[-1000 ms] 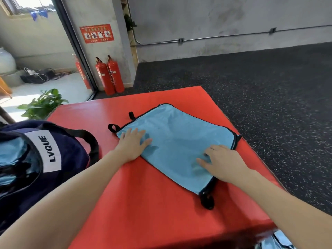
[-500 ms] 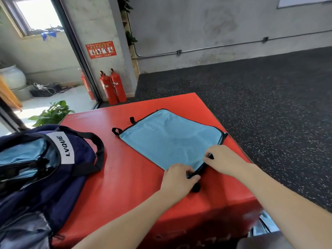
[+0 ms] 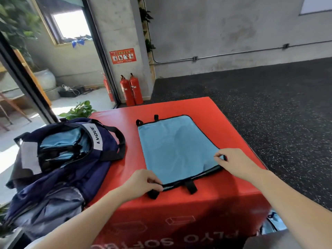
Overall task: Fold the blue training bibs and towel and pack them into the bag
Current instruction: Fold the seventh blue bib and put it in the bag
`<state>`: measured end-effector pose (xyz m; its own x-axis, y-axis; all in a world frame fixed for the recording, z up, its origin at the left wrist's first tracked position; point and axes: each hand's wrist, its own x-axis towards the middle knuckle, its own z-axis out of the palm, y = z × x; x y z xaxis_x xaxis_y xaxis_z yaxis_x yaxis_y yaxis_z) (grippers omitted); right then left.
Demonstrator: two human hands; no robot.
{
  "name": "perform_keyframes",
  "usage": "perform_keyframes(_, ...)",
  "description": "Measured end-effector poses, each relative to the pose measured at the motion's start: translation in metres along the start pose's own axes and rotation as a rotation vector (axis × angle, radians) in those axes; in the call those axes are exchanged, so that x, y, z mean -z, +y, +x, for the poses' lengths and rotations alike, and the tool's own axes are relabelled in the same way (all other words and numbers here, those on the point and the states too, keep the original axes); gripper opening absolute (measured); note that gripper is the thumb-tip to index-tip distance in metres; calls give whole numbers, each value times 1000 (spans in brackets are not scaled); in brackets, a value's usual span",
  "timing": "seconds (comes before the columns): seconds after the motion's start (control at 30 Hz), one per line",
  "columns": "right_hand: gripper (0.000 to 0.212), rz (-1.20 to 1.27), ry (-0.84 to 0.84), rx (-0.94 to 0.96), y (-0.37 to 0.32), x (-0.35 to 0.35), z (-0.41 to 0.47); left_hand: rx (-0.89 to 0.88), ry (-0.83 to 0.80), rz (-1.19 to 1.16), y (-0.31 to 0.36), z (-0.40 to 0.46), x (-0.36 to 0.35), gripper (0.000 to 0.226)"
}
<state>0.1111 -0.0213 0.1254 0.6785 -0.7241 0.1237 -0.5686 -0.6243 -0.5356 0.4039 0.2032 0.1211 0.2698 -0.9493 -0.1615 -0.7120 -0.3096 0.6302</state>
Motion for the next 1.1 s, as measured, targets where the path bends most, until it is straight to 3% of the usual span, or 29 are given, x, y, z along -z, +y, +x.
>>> perform_keyframes(0.07, 7, -20, -33, 22, -1, -7, -1, 30, 16, 1, -14, -13, 17, 12)
perform_keyframes(0.13, 7, -46, -72, 33, -1, -14, -2, 46, 48, 9, -24, -23, 29, 33)
perform_keyframes(0.2, 16, -75, -95, 65, 1, -23, -4, 80, 4, -25, -29, -36, 37, 21)
perform_keyframes(0.27, 24, -93, -126, 96, 5, -29, -6, 71, -82, 11, -34, -47, 38, 43)
perform_keyframes(0.33, 25, -91, -171, 102, 9, -30, -7, 51, -61, 41, -39, -53, 34, 60)
perform_keyframes(0.5, 29, -46, -183, 82, 15, -25, -10, 56, 119, -73, -40, -55, 19, 49)
perform_keyframes(0.63, 29, -27, -153, 87, 20, -25, -13, 17, 92, -31, -36, -50, 13, 52)
perform_keyframes(1.1, 7, -156, -61, 183, 16, -35, -14, 34, 237, -24, -35, -38, 11, 19)
